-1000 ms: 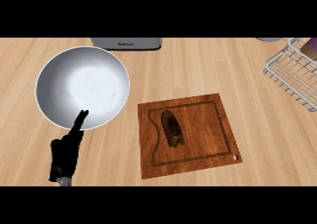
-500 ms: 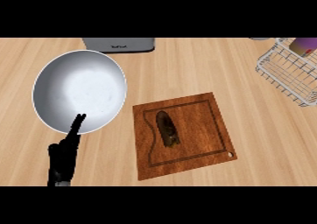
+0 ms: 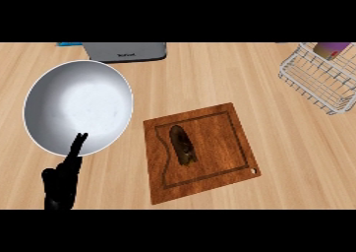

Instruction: Pick the can from the cutting board and place it in the tiered basket

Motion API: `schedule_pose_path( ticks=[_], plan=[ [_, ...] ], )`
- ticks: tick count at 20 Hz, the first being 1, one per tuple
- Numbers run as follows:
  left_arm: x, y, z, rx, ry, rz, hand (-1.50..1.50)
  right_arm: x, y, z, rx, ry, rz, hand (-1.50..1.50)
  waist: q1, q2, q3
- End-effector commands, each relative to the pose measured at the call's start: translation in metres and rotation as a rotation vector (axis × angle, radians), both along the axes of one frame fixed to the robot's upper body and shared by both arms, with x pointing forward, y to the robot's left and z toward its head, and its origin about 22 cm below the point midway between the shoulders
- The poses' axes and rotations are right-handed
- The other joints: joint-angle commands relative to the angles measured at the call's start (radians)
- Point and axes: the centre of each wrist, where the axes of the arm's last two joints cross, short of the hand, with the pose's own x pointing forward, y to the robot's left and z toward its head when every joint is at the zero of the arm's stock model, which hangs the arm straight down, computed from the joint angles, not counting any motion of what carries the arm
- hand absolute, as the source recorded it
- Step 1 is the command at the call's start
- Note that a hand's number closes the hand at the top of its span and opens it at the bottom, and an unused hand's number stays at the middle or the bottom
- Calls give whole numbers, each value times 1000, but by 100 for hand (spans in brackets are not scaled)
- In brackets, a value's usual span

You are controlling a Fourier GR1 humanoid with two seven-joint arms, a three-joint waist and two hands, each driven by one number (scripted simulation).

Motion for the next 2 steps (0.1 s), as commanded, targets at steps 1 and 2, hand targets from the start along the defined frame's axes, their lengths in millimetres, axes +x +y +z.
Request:
schedule_pose_path(
  ticks=[1, 2],
  plan=[
    [-8, 4, -7, -21, 42, 28, 0, -71, -10, 4, -21, 10, 80, -150, -14, 2, -2],
    [1, -6, -2, -4, 36, 9, 0, -90, -12, -5, -14, -13, 51, -150, 6, 8, -1]
  ],
)
